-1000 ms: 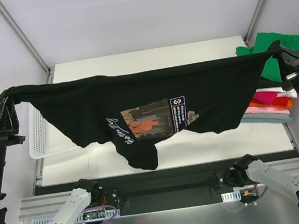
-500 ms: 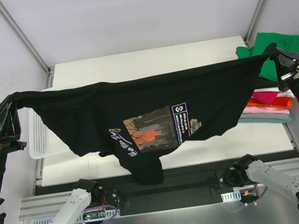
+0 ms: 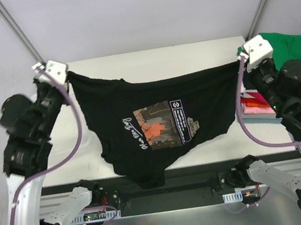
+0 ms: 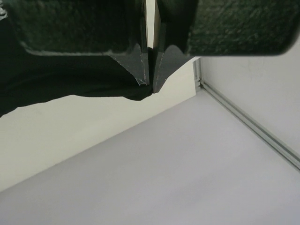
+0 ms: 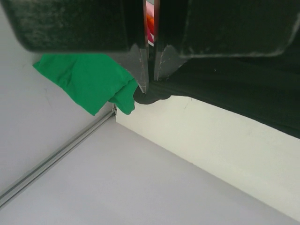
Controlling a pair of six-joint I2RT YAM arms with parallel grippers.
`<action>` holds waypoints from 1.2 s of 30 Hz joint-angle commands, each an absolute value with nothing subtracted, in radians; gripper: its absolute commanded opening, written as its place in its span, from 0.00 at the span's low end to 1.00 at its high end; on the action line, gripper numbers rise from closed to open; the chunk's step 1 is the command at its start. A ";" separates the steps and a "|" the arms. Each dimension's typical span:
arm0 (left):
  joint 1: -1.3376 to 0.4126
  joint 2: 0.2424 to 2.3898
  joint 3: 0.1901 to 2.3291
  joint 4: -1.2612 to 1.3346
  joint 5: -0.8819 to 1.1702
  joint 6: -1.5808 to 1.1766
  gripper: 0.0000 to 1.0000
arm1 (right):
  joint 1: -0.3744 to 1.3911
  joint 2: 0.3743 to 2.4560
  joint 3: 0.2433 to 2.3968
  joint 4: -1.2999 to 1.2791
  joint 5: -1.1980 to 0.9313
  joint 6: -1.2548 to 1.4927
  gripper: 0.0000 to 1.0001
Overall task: Fold and stack the t-shirts
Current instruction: Flatten the tshirt out
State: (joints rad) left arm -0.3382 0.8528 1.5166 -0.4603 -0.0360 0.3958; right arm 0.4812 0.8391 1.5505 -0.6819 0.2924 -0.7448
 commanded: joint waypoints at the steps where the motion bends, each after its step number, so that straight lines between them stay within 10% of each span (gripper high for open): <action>1: -0.328 0.891 1.473 -0.273 -0.089 0.460 0.00 | 0.474 0.870 1.531 -0.571 0.328 -0.755 0.01; 36: -0.301 1.330 1.216 0.167 -0.133 0.545 0.00 | 0.354 1.528 1.584 -0.476 0.336 -0.831 0.01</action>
State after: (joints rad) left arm -0.3248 1.2797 1.1812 0.0708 -0.0971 0.5194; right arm 0.3885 1.4811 1.4796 -0.5259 0.3172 -0.8066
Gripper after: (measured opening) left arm 0.010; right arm 0.031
